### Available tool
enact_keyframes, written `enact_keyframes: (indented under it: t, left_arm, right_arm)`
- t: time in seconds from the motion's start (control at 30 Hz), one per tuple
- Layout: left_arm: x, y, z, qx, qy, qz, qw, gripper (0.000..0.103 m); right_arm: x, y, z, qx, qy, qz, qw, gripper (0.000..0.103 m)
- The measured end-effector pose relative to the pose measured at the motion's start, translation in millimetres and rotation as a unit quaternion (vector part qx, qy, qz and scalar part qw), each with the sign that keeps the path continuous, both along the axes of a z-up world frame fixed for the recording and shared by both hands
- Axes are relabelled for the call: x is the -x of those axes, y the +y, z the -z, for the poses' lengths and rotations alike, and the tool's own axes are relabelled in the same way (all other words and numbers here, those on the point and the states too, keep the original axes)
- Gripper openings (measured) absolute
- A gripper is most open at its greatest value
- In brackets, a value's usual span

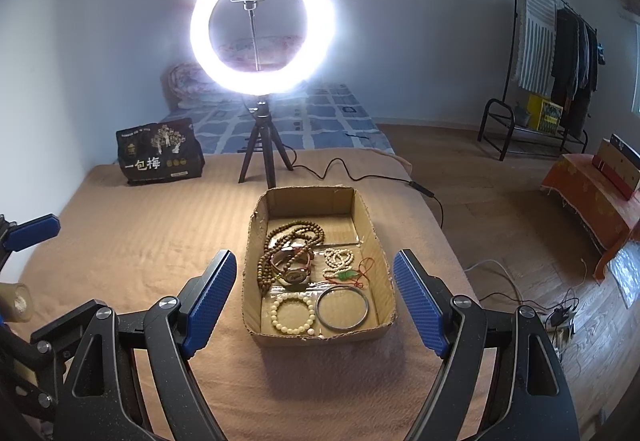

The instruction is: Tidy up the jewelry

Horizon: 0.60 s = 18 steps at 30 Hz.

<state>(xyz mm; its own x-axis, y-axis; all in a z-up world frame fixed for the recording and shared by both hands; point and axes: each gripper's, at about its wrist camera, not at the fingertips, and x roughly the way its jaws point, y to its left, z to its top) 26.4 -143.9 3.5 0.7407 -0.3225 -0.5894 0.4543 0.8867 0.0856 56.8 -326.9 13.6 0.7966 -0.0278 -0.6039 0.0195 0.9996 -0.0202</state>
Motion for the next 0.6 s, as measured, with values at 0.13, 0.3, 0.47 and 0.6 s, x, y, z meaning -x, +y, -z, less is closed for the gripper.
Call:
enact_keyframes:
  t: [0.13, 0.3, 0.47, 0.6]
  left_arm:
    - [-0.6, -0.2, 0.5, 0.000, 0.000, 0.000, 1.0000, 0.102]
    - [-1.4, -0.6, 0.2, -0.001, 0.001, 0.001, 1.0000, 0.102]
    - [-1.5, -0.6, 0.8, -0.003, 0.002, 0.000, 1.0000, 0.102]
    - [-1.5, 0.0, 0.8, -0.002, 0.002, -0.002, 1.0000, 0.102]
  right_arm:
    - [-0.1, 0.4, 0.3, 0.000, 0.000, -0.001, 1.000, 0.081]
    - [-0.6, 1.3, 0.8, 0.000, 0.002, -0.004, 1.000, 0.081]
    - [-0.7, 0.9, 0.6, -0.001, 0.001, -0.002, 1.000, 0.081]
    - [-0.7, 0.1, 0.8, -0.003, 0.002, -0.001, 1.000, 0.081]
